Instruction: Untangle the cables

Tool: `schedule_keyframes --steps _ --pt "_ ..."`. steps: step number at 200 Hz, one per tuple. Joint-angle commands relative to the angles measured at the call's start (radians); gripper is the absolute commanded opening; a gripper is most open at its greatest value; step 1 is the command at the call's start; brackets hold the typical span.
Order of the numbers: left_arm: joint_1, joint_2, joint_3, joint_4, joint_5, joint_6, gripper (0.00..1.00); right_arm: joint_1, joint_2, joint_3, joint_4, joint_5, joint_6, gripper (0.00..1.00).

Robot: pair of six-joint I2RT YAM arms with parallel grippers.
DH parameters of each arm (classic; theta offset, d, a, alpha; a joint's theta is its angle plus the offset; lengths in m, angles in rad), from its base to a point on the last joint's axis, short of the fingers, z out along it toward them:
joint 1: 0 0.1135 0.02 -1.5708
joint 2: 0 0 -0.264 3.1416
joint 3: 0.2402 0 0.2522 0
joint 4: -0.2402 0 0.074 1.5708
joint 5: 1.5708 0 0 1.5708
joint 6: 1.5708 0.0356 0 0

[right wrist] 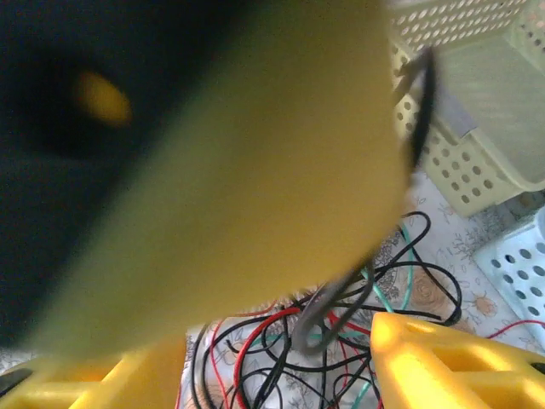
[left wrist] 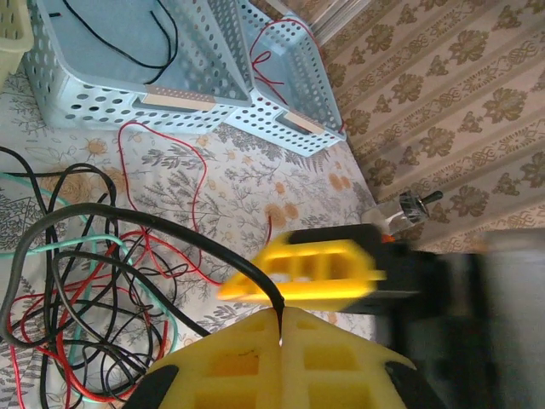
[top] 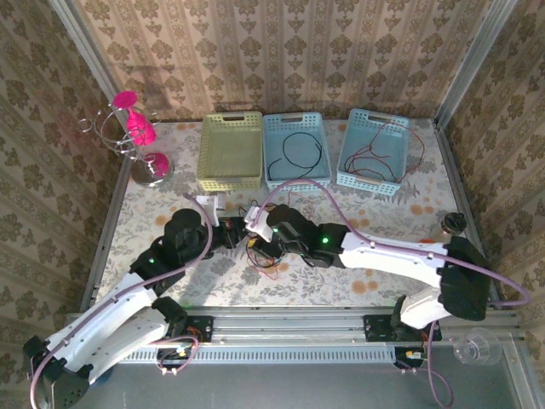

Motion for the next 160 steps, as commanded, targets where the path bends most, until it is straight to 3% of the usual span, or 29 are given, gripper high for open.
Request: schedule_keyframes --steps 1,10,27,38,100,107,120,126,137,160 --pt "0.006 -0.024 -0.018 0.036 0.025 -0.03 0.0 -0.001 0.037 0.049 0.083 0.042 -0.031 0.55" --pt "0.007 -0.028 -0.026 0.038 0.028 -0.035 0.0 -0.001 0.041 0.049 0.103 0.044 -0.028 0.46" --pt "0.007 -0.037 -0.039 0.038 0.028 -0.04 0.0 -0.001 0.028 0.039 0.132 0.062 -0.011 0.13" --pt "0.008 -0.044 -0.044 0.036 0.025 -0.041 0.0 -0.001 -0.002 0.019 0.146 0.081 0.001 0.01" --pt "0.022 -0.074 -0.065 0.044 0.024 -0.024 0.0 -0.005 -0.24 -0.055 0.123 0.103 0.021 0.0" --pt "0.023 -0.076 -0.065 0.043 0.027 -0.018 0.13 -0.005 -0.251 -0.047 0.112 0.101 0.021 0.0" --pt "0.028 -0.095 -0.059 0.006 0.002 -0.008 0.63 -0.004 -0.266 -0.022 0.077 0.115 0.017 0.0" --pt "0.029 -0.112 -0.06 -0.026 -0.027 -0.006 0.77 -0.006 -0.274 -0.005 0.062 0.129 0.013 0.0" --pt "0.03 -0.154 -0.063 -0.078 -0.085 0.0 0.87 -0.008 -0.292 0.024 0.045 0.141 -0.004 0.0" --pt "0.032 -0.272 -0.121 -0.13 -0.182 -0.024 0.93 -0.029 -0.327 0.112 0.039 0.136 -0.01 0.0"
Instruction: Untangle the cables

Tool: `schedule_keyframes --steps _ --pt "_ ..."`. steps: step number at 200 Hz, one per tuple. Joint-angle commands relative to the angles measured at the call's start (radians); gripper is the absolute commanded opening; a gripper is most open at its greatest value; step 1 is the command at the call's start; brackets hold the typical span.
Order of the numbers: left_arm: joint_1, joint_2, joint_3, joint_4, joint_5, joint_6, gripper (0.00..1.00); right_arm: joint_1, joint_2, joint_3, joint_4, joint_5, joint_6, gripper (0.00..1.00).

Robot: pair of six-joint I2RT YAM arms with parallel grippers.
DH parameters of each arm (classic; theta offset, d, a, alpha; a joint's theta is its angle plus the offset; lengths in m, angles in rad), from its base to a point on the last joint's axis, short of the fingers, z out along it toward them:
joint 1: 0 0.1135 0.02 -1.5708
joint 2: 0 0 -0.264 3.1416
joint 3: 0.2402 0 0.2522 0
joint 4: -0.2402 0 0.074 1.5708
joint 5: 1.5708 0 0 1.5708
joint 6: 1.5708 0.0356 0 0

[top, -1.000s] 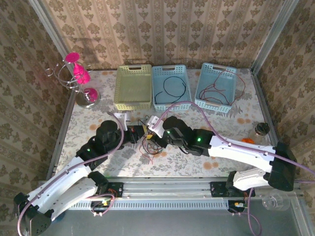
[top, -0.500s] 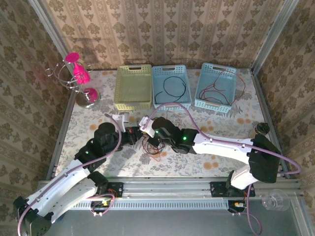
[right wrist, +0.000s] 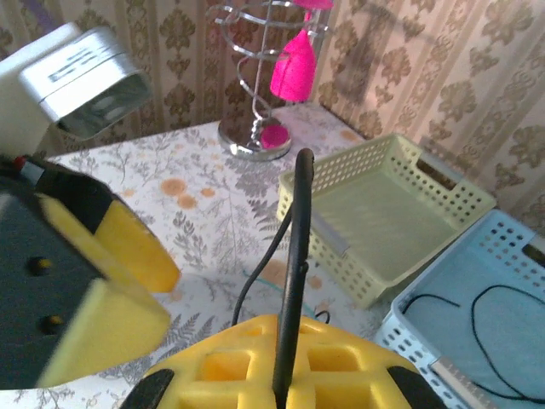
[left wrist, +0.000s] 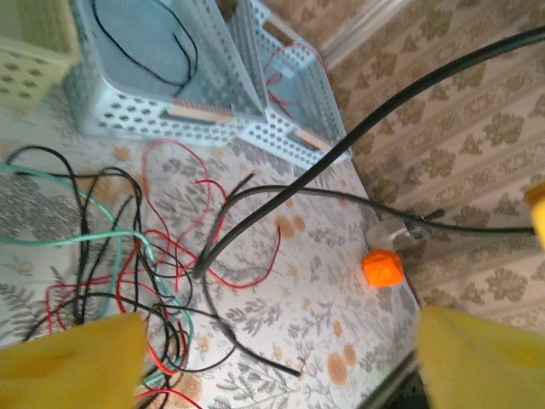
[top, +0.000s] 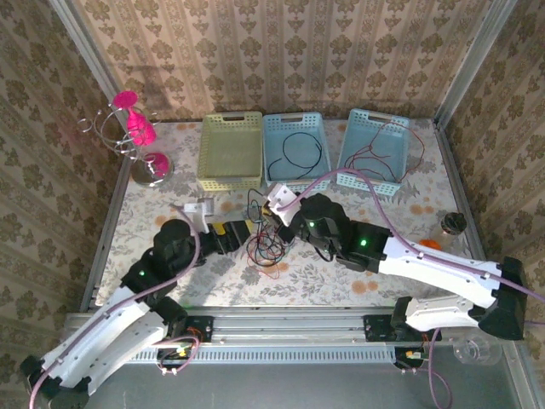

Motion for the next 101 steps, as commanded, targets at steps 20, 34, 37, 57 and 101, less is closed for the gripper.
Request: schedule_keyframes --steps 20,34,37,57,101 --pt "0.011 -0.175 -0.126 -0.053 -0.136 -0.048 0.94 -0.054 -0.063 0.188 -0.024 -0.038 0.028 0.0" --pt "0.013 -0.189 -0.152 -0.048 -0.124 -0.068 0.94 -0.082 -0.057 0.243 -0.012 -0.089 0.06 0.0" --pt "0.014 -0.188 -0.154 -0.048 -0.121 -0.07 0.94 -0.088 -0.056 0.253 -0.009 -0.1 0.067 0.0" --pt "0.014 -0.18 -0.162 -0.048 -0.107 -0.079 0.94 -0.149 -0.036 0.316 0.008 -0.169 0.155 0.0" --pt "0.013 -0.137 -0.22 0.078 -0.067 -0.098 0.94 -0.313 -0.033 0.289 0.124 -0.395 0.496 0.0"
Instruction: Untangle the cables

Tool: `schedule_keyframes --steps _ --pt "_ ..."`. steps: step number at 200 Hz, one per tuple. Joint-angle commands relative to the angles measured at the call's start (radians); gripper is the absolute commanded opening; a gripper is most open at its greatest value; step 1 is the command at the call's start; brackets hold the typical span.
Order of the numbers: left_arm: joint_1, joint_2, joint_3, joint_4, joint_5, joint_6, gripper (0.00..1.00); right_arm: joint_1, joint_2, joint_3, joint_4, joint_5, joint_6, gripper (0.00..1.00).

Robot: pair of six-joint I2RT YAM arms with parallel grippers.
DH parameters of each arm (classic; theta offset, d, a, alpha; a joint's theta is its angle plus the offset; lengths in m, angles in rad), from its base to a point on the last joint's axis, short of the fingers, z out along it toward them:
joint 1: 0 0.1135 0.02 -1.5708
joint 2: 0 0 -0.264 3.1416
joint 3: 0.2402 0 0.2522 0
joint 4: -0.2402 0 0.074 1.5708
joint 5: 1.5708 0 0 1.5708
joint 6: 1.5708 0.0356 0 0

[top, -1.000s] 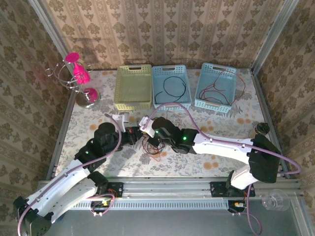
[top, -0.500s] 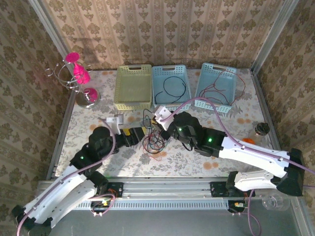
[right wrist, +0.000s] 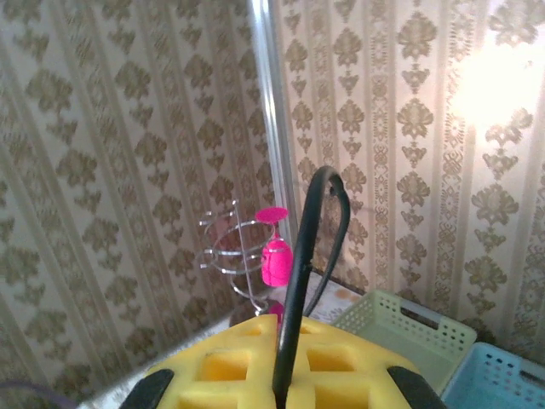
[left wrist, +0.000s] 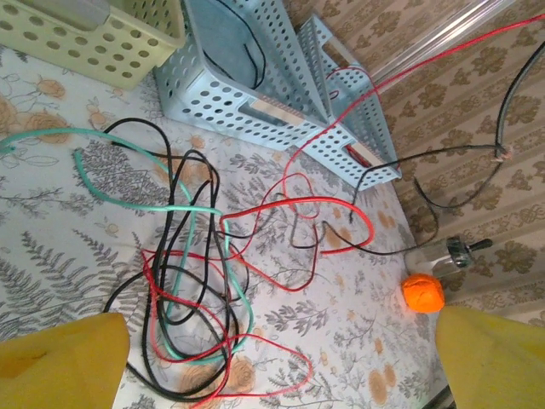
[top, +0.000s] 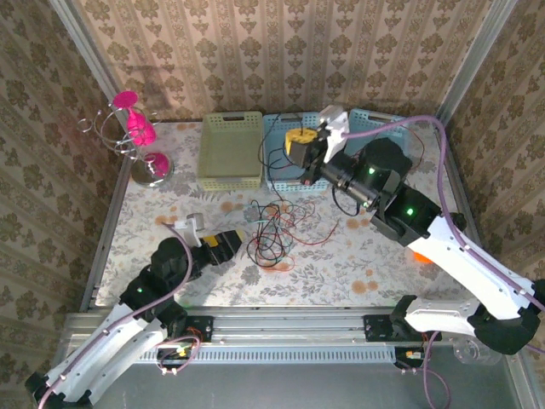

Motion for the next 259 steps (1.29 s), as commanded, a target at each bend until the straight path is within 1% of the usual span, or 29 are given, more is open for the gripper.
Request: schedule_keyframes --steps 1,19,33,57,72,86,96,111,121,136,159,179,206,236,249,259 --pt "0.005 0.029 -0.039 0.089 0.022 -0.024 0.94 -0.037 0.0 -0.037 0.089 -0.144 0.22 0.0" --pt "0.006 0.075 -0.057 0.147 0.03 -0.004 0.95 -0.038 -0.024 -0.104 0.138 -0.163 0.272 0.0" --pt "0.004 0.128 -0.057 0.196 0.035 0.041 0.95 -0.038 -0.042 -0.147 0.166 -0.167 0.301 0.0" --pt "0.002 0.247 -0.028 0.239 0.017 0.178 0.94 -0.038 -0.075 -0.19 0.202 -0.162 0.347 0.0" --pt "-0.003 0.327 0.002 0.221 -0.023 0.257 0.9 -0.037 -0.091 -0.182 0.202 -0.167 0.362 0.0" --pt "-0.023 0.383 0.005 0.252 -0.039 0.328 0.88 -0.037 -0.105 -0.164 0.199 -0.171 0.373 0.0" --pt "-0.057 0.411 -0.014 0.314 -0.068 0.374 0.88 -0.036 -0.114 -0.15 0.196 -0.17 0.382 0.0" --pt "-0.114 0.445 -0.045 0.42 -0.149 0.425 0.9 -0.035 -0.117 -0.125 0.184 -0.173 0.4 0.0" --pt "-0.146 0.457 -0.056 0.485 -0.204 0.458 0.92 -0.033 -0.117 -0.115 0.174 -0.177 0.41 0.0" --pt "-0.171 0.477 -0.063 0.583 -0.238 0.516 0.96 -0.031 -0.118 -0.114 0.179 -0.182 0.42 0.0" --pt "-0.18 0.535 -0.038 0.691 -0.225 0.614 0.98 -0.025 -0.119 -0.108 0.177 -0.194 0.435 0.0" --pt "-0.195 0.634 -0.018 0.82 -0.185 0.698 1.0 -0.019 -0.118 -0.098 0.177 -0.199 0.441 0.0" --pt "-0.224 0.812 -0.034 1.121 -0.167 0.792 1.0 -0.01 -0.115 -0.081 0.172 -0.205 0.45 0.0" --pt "-0.236 1.057 -0.022 1.476 -0.157 0.814 1.0 0.006 -0.114 -0.067 0.168 -0.213 0.462 0.0" --pt "-0.244 1.123 0.043 1.468 -0.161 0.833 1.0 0.014 -0.116 -0.067 0.165 -0.21 0.466 0.0" --pt "-0.258 1.165 0.081 1.475 -0.188 0.865 1.0 0.02 -0.118 -0.064 0.16 -0.208 0.469 0.0"
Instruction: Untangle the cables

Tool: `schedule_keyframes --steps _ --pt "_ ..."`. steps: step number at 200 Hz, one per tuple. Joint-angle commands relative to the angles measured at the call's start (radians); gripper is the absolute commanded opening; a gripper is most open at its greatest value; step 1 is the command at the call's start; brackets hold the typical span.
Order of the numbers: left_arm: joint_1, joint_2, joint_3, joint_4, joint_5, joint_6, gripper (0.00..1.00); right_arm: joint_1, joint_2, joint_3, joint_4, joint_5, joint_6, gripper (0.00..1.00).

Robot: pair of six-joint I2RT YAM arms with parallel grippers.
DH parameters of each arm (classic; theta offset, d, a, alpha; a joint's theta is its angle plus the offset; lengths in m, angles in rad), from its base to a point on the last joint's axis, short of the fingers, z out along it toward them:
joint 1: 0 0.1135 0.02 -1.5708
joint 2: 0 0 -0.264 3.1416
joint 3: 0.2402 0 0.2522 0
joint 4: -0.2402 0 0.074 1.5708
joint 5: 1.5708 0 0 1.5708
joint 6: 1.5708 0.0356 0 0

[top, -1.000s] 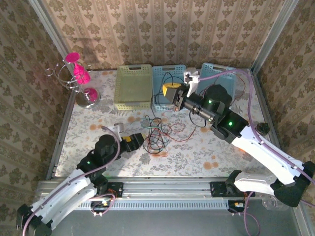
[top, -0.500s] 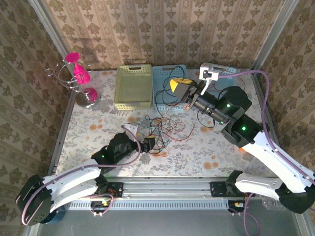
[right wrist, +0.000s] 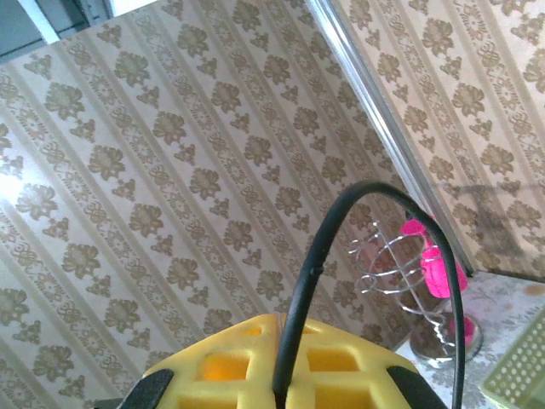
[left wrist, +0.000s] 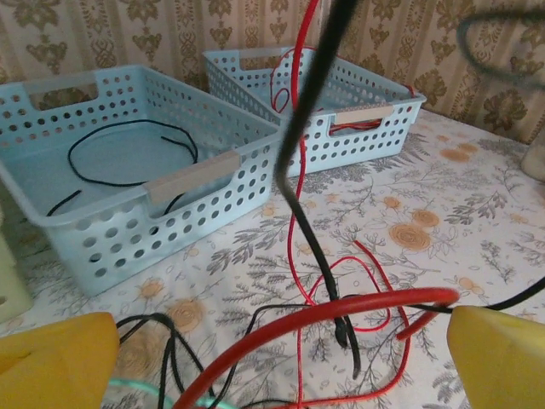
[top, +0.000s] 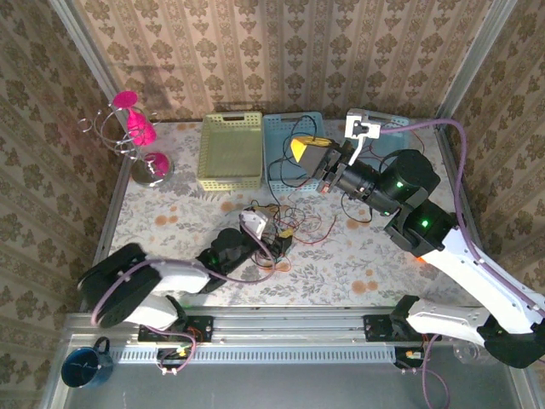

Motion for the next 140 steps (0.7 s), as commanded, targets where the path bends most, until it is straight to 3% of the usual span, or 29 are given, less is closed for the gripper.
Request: schedule_keyframes --steps 1,51,65,78,98,105,140 --pt "-0.027 0.082 0.096 0.214 -0.015 0.093 1.0 0.016 -0.006 0.03 0.01 -0.013 0.026 0.0" --pt "-0.035 0.184 0.235 0.215 -0.117 0.147 1.0 0.028 -0.031 0.015 0.013 -0.005 0.041 0.0" --pt "-0.021 0.208 0.256 0.215 -0.133 0.128 0.94 0.033 -0.038 0.011 0.017 -0.005 0.043 0.0" --pt "0.005 0.222 0.263 0.215 -0.09 0.077 0.77 0.035 -0.048 0.007 0.015 -0.003 0.039 0.0" --pt "0.032 0.219 0.255 0.213 -0.028 0.011 0.17 0.034 -0.068 0.008 -0.006 0.028 0.006 0.0" --pt "0.039 0.214 0.245 0.213 -0.023 0.003 0.0 0.034 -0.074 0.012 -0.015 0.039 -0.01 0.0" --pt "0.065 0.212 0.148 0.213 -0.015 -0.056 0.0 0.014 -0.095 0.031 0.021 0.07 -0.089 0.0"
